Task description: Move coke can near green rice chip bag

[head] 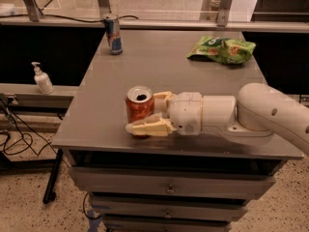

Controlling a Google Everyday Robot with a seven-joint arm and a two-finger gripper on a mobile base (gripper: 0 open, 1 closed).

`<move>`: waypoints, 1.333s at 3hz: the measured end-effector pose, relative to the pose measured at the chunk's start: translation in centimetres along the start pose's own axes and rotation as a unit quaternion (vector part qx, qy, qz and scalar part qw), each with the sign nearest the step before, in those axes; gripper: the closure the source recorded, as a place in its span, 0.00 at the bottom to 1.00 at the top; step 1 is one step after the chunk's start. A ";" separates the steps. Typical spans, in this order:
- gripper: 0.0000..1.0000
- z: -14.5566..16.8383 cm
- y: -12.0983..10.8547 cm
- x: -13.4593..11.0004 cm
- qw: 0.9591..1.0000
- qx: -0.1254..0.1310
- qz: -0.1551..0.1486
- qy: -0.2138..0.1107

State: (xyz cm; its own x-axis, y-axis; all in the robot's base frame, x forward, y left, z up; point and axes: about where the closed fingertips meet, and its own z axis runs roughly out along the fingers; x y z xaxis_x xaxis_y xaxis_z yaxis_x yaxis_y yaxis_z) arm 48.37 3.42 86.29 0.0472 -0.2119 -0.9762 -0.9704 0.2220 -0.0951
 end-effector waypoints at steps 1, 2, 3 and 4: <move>0.63 -0.4 -0.2 0.2 1.000 0.005 0.003 -0.002; 0.87 -1.7 -0.9 -0.2 1.000 0.017 0.005 -0.002; 1.00 -5.5 -2.7 -1.2 0.999 0.049 0.003 0.000; 1.00 -5.5 -2.7 -1.2 0.999 0.049 0.003 0.000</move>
Offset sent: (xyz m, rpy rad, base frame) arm 0.0121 -0.0420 0.0129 0.0110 0.0042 -0.0786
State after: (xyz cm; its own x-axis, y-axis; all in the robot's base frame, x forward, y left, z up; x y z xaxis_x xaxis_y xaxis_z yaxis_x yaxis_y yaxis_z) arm 49.68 -2.16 88.77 0.0425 -0.2098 -0.9768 -0.9426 0.3156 -0.1088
